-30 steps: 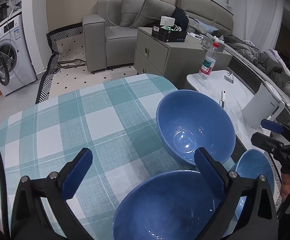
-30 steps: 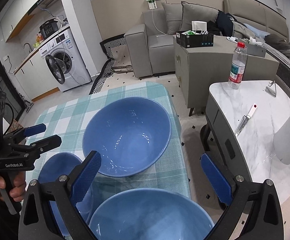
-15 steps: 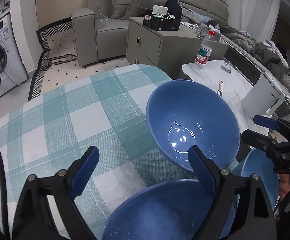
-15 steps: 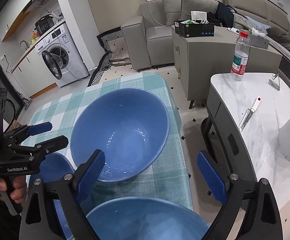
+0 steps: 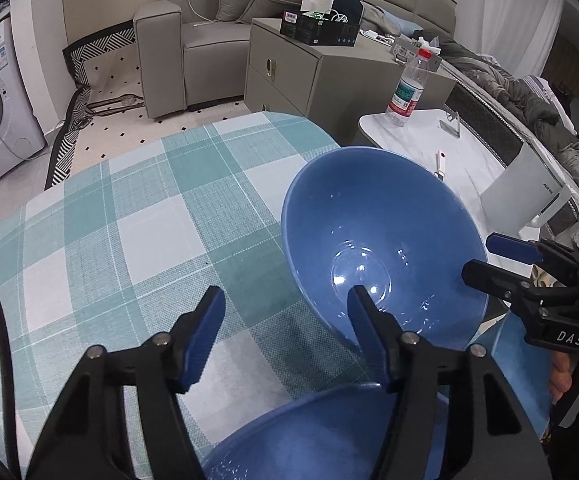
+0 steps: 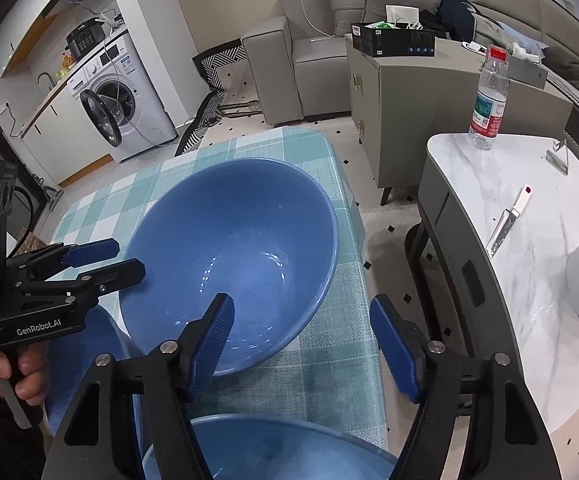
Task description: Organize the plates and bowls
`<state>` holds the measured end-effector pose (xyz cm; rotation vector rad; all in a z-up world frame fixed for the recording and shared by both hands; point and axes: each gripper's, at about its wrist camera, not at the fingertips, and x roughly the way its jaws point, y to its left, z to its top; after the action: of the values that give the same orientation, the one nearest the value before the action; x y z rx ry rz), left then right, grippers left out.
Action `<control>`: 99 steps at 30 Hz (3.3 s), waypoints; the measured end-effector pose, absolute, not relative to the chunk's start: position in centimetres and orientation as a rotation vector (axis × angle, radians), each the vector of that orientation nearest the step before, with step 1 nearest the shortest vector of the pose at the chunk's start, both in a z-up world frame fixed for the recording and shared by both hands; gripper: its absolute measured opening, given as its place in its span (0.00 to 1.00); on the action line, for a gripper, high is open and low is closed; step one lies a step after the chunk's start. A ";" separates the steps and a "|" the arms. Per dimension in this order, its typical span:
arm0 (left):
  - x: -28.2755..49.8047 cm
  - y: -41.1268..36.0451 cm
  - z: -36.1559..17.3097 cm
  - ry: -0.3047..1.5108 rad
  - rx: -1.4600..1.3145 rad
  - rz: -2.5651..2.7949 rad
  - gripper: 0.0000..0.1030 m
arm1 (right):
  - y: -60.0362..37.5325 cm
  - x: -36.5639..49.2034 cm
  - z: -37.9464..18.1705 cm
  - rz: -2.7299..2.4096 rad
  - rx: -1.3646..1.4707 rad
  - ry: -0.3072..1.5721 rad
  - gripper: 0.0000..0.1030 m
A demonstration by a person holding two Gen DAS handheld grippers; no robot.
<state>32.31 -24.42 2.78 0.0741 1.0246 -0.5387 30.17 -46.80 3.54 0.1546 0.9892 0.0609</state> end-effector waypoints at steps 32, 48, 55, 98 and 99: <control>32.0 -26.2 2.6 0.993 0.126 -0.584 0.20 | -45.4 30.6 2.7 0.063 0.069 0.986 0.29; 31.1 -25.9 4.4 0.932 0.112 -0.587 0.20 | -44.4 28.4 4.7 0.042 0.054 0.909 0.29; 30.5 -25.6 5.5 0.909 0.102 -0.596 0.20 | -44.2 27.4 6.0 0.033 0.048 0.876 0.29; 24.1 -21.7 10.5 0.783 0.084 -0.573 0.20 | -40.3 19.8 12.2 0.056 0.013 0.737 0.29; 24.0 -21.6 10.6 0.782 0.084 -0.571 0.20 | -40.3 19.6 12.3 0.058 0.012 0.732 0.29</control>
<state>23.97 -21.60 10.60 0.0838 0.7821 -0.5708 19.60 -40.26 12.28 0.0125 0.7320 0.0580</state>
